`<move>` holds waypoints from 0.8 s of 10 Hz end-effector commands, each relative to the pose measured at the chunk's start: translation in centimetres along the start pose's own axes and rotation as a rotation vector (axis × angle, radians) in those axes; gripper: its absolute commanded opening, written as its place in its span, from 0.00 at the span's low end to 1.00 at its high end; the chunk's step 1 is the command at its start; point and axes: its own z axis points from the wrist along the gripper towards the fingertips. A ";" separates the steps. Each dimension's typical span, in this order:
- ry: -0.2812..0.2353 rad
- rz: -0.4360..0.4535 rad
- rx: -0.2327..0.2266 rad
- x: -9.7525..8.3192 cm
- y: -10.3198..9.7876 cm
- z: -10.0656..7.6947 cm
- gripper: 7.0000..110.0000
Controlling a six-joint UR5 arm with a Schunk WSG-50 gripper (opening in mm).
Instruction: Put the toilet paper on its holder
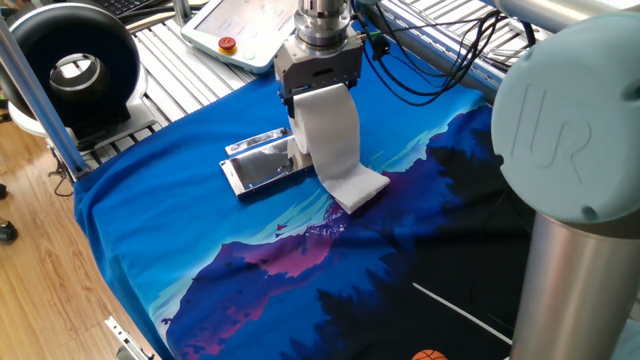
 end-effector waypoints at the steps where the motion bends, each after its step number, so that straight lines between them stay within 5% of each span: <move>1: -0.060 -0.004 0.038 -1.4 -1.0 -0.2 0.00; 3: -0.034 -0.012 0.075 -0.7 -1.9 -0.2 0.00; 5: -0.044 -0.077 0.017 -1.0 -0.4 -0.2 0.00; 8: -0.045 -0.117 0.027 -1.0 -0.7 -0.2 0.00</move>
